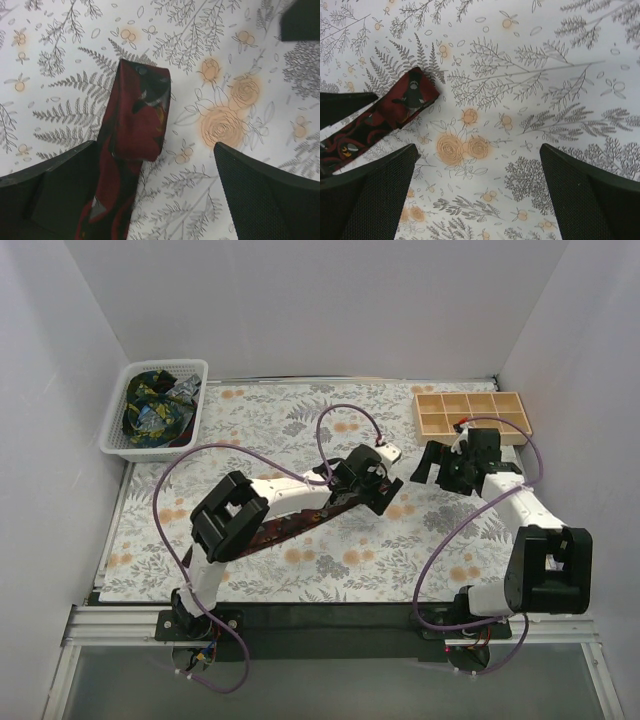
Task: Roll the ties
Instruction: Roll the tie
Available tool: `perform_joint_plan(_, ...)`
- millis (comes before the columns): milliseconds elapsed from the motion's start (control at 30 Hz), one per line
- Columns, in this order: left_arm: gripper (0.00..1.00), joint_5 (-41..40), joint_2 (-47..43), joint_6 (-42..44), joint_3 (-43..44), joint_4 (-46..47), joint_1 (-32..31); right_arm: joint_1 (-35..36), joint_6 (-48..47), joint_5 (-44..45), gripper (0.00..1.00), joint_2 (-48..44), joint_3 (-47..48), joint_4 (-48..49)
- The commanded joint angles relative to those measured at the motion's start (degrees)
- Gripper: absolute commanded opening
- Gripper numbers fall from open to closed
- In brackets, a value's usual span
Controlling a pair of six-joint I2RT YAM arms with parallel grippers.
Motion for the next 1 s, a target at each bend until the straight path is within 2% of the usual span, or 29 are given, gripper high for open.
perform_joint_plan(0,0.96,-2.5,1.3,8.5,4.5,3.6,0.4,-2.5,4.9,-3.6,0.98,-4.9,-3.5,5.5)
perform_joint_plan(167,0.95,-2.8,5.9,12.2,8.1,4.7,0.4,-2.9,5.7,-3.8,0.98,-8.8,-7.2,6.8)
perform_joint_plan(533,0.78,-3.4,11.9,15.4,11.8,4.8,0.5,-3.5,5.5,-3.6,0.98,-11.0,-10.1,8.7)
perform_joint_plan(800,0.53,0.0,12.8,16.1,11.1,4.4,1.0,-3.6,5.4,-3.8,0.97,-10.8,-10.6,9.6)
perform_joint_plan(900,0.49,1.5,12.8,16.9,9.3,3.5,1.1,-3.6,5.3,-3.7,0.97,-11.1,-11.0,10.0)
perform_joint_plan(967,0.44,5.7,12.5,17.1,8.2,2.9,1.0,-3.7,5.3,-3.6,0.97,-11.3,-11.3,10.4)
